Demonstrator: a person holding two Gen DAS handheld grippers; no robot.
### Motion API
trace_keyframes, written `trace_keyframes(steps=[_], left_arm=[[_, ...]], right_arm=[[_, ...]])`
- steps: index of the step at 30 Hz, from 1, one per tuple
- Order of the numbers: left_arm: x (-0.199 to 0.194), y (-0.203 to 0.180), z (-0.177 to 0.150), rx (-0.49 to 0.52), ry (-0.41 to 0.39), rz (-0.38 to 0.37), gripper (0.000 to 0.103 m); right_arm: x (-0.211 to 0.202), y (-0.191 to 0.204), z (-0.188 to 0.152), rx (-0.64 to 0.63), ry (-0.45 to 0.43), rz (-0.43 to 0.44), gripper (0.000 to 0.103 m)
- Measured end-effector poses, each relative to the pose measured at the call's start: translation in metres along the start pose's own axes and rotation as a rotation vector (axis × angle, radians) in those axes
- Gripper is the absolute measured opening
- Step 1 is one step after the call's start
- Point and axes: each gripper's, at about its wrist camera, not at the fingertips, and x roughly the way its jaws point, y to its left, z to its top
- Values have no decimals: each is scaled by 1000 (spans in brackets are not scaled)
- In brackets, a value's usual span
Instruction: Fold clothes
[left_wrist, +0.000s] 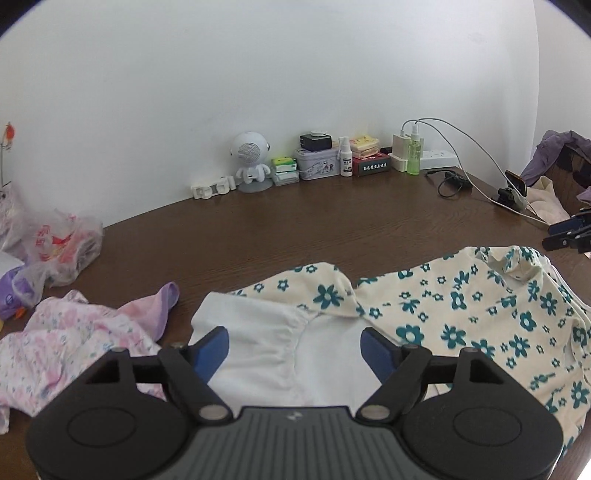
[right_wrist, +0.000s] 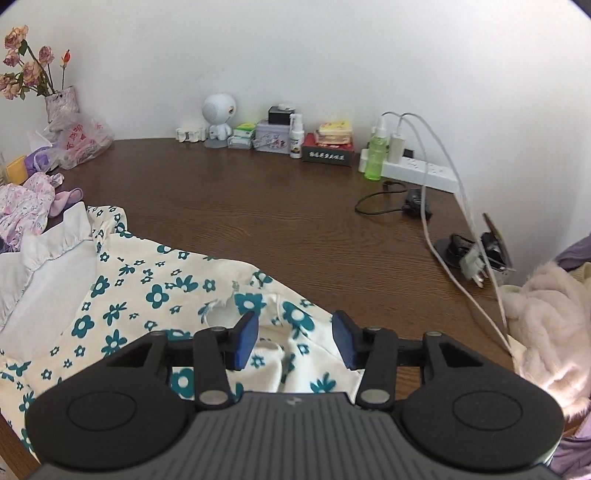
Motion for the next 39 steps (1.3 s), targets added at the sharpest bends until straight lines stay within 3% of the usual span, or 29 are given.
trace_keyframes(steps=[4, 6, 10, 12, 15, 18, 22, 30, 32, 33, 34, 39], left_arm=[[39, 7, 36, 57, 11, -47, 61], [65, 5, 40, 93, 46, -69, 58], [104, 7, 38, 115, 108, -97, 48], [111, 10, 36, 104, 112, -100, 45], [111, 15, 35, 88, 108, -102, 45], [109, 19, 34, 79, 99, -100, 46], [111, 22, 37, 78, 96, -99, 46], [116, 27, 36, 60, 89, -92, 45], [118, 27, 35, 62, 93, -89, 44], [120, 27, 35, 67, 97, -84, 42], [121, 26, 34, 71, 100, -79, 34], [122, 30, 34, 44, 109, -83, 33]], right_arm=[[52, 17, 21, -94, 95, 54, 36], [72, 25, 24, -140, 136, 65, 35], [103, 32, 28, -209, 200, 63, 18], [112, 29, 32, -217, 202, 50, 14], [115, 20, 40, -186, 199, 68, 12], [108, 20, 44, -168, 209, 155, 13], [113, 22, 48, -46, 280, 250, 14], [125, 18, 46, 108, 335, 232, 18], [127, 17, 47, 147, 324, 241, 13], [128, 17, 48, 157, 315, 238, 2], [127, 16, 51, 162, 304, 229, 2], [126, 14, 61, 171, 258, 188, 2]])
